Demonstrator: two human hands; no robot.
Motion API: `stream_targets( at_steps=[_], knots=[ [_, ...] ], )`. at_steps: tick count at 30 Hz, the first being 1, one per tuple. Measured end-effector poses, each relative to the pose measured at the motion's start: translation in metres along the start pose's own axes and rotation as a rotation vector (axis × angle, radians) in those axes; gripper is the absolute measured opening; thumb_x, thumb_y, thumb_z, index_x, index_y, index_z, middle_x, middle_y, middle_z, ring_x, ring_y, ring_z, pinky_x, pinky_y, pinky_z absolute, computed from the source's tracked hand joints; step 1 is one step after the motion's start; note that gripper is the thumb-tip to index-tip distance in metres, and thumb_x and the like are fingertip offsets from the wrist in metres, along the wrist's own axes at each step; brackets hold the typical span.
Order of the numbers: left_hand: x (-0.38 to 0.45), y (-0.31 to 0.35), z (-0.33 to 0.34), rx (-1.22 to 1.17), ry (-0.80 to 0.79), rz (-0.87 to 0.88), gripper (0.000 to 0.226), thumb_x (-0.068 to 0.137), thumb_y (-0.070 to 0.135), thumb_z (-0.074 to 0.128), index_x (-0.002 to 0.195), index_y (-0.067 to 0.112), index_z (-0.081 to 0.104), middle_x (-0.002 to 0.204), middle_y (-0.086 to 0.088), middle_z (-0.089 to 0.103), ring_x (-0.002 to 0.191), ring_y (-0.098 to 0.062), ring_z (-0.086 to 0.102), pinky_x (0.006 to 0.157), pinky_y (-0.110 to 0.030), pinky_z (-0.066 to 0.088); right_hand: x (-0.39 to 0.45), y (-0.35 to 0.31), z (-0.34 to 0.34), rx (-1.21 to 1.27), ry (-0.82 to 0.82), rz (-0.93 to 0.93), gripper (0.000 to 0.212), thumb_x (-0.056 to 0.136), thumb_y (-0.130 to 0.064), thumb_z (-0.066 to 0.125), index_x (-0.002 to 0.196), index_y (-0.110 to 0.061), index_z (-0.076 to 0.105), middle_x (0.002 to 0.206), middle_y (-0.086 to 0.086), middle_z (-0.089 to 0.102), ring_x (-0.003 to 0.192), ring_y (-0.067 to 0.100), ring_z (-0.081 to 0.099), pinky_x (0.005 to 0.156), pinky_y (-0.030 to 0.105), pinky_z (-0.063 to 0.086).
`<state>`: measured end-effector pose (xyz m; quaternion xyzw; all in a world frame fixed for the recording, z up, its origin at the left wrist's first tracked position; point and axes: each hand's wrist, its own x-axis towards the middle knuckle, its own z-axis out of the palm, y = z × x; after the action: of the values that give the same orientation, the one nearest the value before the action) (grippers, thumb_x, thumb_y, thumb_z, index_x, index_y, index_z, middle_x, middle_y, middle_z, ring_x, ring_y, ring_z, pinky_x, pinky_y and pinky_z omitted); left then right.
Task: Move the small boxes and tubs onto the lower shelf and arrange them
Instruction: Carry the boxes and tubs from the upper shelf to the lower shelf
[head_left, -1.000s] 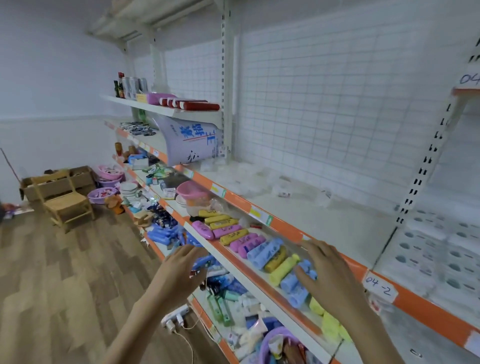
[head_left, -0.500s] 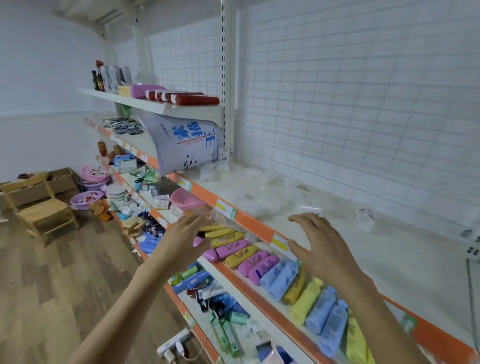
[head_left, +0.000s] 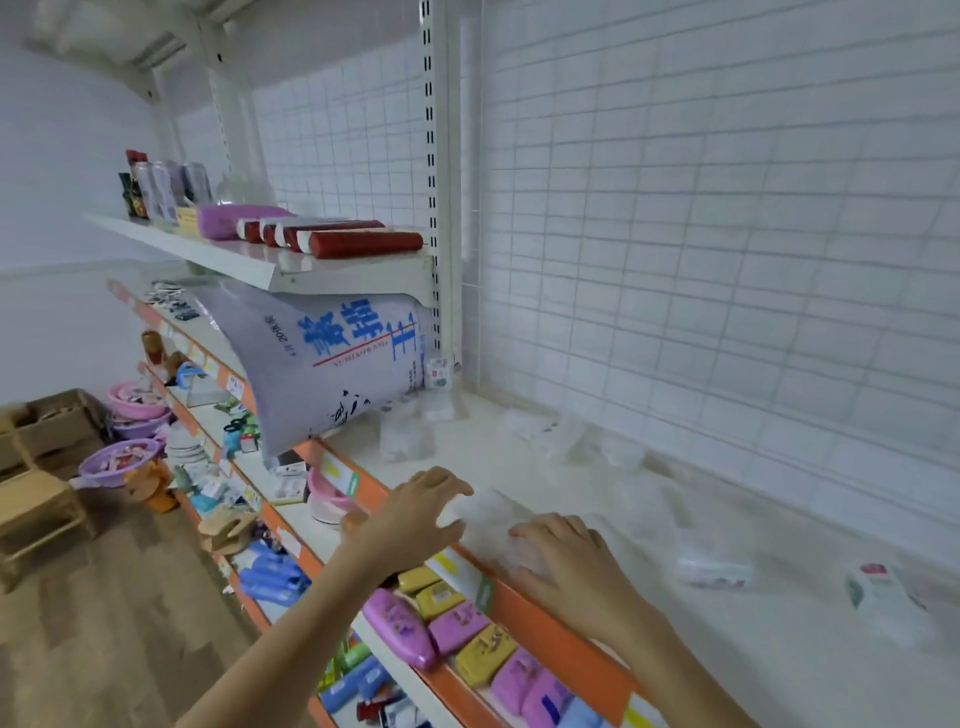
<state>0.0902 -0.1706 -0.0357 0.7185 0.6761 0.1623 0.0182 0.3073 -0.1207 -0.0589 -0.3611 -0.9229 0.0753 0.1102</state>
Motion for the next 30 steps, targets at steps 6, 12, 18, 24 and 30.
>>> stream_targets(
  at_steps=[6, 12, 18, 24, 30],
  knots=[
    [0.059, -0.035, 0.028, 0.020, -0.167, 0.159, 0.056, 0.084, 0.034, 0.053, 0.138, 0.029, 0.036, 0.144, 0.004, 0.032, 0.132, -0.012, 0.029, 0.105, -0.024, 0.024, 0.036, 0.022, -0.004, -0.040, -0.028, 0.059, 0.047, 0.094, -0.049, 0.030, 0.138, -0.034, 0.031, 0.138, -0.013, 0.033, 0.128, 0.011, 0.028, 0.101, 0.027, 0.022],
    [0.108, -0.069, 0.045, -0.034, -0.136, 0.343, 0.076, 0.065, 0.054, 0.032, 0.135, 0.026, 0.041, 0.138, -0.001, 0.037, 0.128, -0.018, 0.034, 0.099, -0.024, 0.028, 0.062, 0.029, 0.001, -0.041, -0.014, 0.164, 0.055, 0.085, -0.050, 0.049, 0.136, -0.039, 0.031, 0.137, -0.018, 0.030, 0.127, 0.007, 0.028, 0.097, 0.023, 0.018],
    [0.135, -0.093, 0.047, -0.037, -0.055, 0.496, 0.051, 0.077, 0.058, 0.046, 0.120, 0.031, 0.046, 0.115, -0.001, 0.056, 0.101, -0.021, 0.059, 0.077, -0.029, 0.048, 0.081, 0.026, 0.001, 0.114, 0.103, 0.289, 0.040, 0.085, -0.039, 0.055, 0.123, -0.032, 0.045, 0.124, -0.017, 0.051, 0.112, 0.006, 0.048, 0.092, 0.017, 0.031],
    [0.149, -0.094, 0.024, -0.298, -0.116, 0.448, 0.050, 0.089, 0.063, 0.025, 0.113, 0.028, 0.051, 0.104, 0.004, 0.065, 0.087, -0.013, 0.063, 0.076, -0.030, 0.049, 0.086, 0.025, -0.006, 0.526, 0.303, 0.461, 0.007, 0.095, -0.027, 0.049, 0.095, -0.032, 0.054, 0.095, -0.009, 0.064, 0.080, -0.011, 0.058, 0.069, 0.010, 0.044],
    [0.157, -0.091, 0.029, -0.473, -0.315, 0.320, 0.025, 0.099, 0.030, 0.040, 0.095, 0.021, 0.063, 0.087, 0.010, 0.064, 0.073, 0.005, 0.055, 0.067, -0.011, 0.040, 0.085, 0.019, -0.005, 0.506, 0.266, 0.551, 0.013, 0.094, -0.037, 0.045, 0.086, -0.037, 0.055, 0.073, -0.006, 0.062, 0.068, 0.004, 0.060, 0.057, 0.023, 0.044]
  ],
)
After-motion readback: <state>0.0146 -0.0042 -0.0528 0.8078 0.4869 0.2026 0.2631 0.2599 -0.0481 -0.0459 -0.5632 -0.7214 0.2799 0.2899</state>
